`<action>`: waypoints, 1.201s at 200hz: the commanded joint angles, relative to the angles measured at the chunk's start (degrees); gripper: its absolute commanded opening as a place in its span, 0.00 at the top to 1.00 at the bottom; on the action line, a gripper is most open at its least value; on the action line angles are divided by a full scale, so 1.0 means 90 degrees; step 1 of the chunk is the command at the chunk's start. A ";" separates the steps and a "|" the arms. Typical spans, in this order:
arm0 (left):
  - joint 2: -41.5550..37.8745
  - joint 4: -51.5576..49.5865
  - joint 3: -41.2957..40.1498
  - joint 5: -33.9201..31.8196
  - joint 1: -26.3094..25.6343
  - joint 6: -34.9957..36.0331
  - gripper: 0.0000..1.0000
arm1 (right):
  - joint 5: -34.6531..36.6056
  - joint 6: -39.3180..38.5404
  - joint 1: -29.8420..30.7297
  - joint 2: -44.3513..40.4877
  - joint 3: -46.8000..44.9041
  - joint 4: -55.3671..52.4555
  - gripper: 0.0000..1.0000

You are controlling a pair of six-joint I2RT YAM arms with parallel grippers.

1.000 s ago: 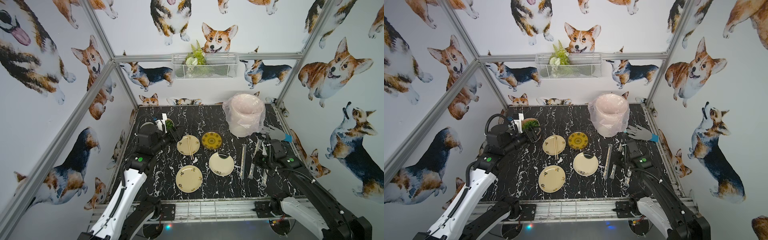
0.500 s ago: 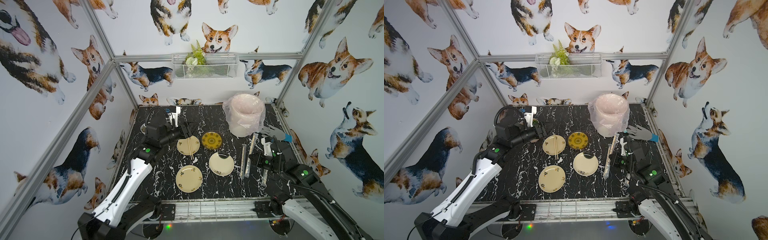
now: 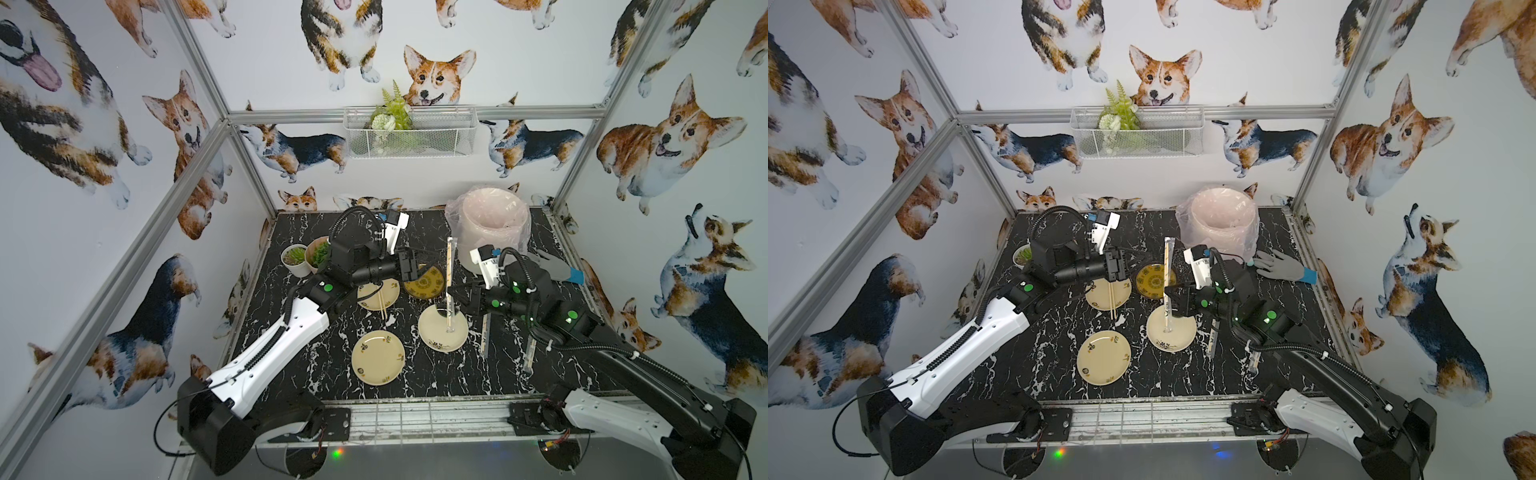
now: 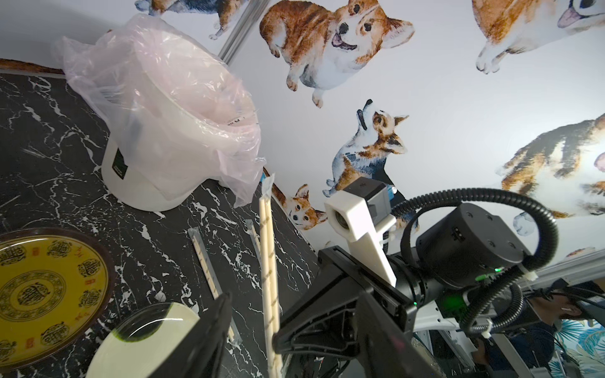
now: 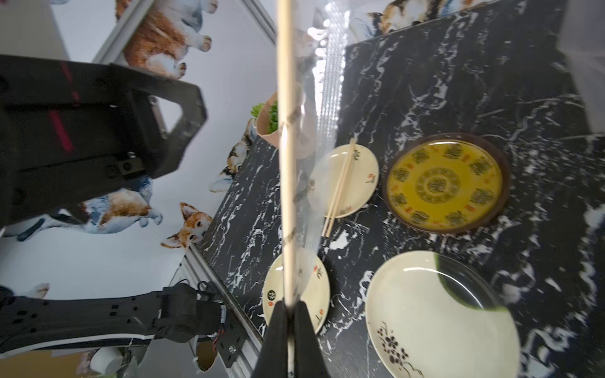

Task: Remove the packaging of disposable chopsticks
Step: Pick up the disposable chopsticks from the center of the board.

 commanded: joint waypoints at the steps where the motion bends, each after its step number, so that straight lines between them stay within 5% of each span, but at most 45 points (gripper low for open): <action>1: -0.0074 0.0379 -0.0092 0.0301 -0.0020 -0.0053 0.37 | -0.0539 -0.0119 0.0031 0.0243 0.0178 0.1091 1.00; 51: -0.0093 0.0267 -0.0113 0.0192 -0.0027 0.0010 0.44 | -0.1458 -0.0101 0.0126 0.0767 0.0489 0.1573 1.00; 86: -0.0187 0.0085 -0.0049 -0.0012 -0.0027 0.0145 0.77 | -0.1531 -0.0110 0.0156 0.0823 0.0394 0.1679 1.00; 102: -0.0255 -0.0005 -0.0026 -0.0137 -0.0022 0.0214 1.00 | -0.1532 -0.0090 0.0155 0.0790 0.0317 0.1755 1.00; 107: -0.0274 -0.0032 -0.0025 -0.0203 -0.0027 0.0229 1.00 | -0.1546 -0.0091 0.0154 0.0777 0.0299 0.1782 1.00; 130: -0.0367 0.0000 -0.0058 -0.0400 -0.0027 0.0218 1.00 | -0.1611 -0.0041 0.0158 0.0687 0.0094 0.2156 0.29; 143: -0.0428 0.0284 -0.0140 -0.0341 -0.0027 0.0114 1.00 | -0.1586 0.0088 0.0158 0.0652 -0.0099 0.2609 0.14; 162: -0.0521 0.1028 -0.0354 -0.0152 -0.0025 -0.0200 1.00 | -0.1780 0.0220 0.0152 0.0731 -0.0215 0.3112 0.19; 204: -0.0711 0.1646 -0.0539 -0.0107 -0.0027 -0.0425 1.00 | -0.2596 0.1066 0.0174 0.1289 -0.0195 0.4493 0.64; 233: -0.0898 0.1799 -0.0648 -0.0260 -0.0027 -0.0417 1.00 | -0.2963 0.1398 0.0208 0.1508 -0.0168 0.4943 0.66; 240: -0.0924 0.1801 -0.0659 -0.0288 -0.0026 -0.0406 1.00 | -0.2995 0.1394 0.0220 0.1516 -0.0157 0.4911 0.73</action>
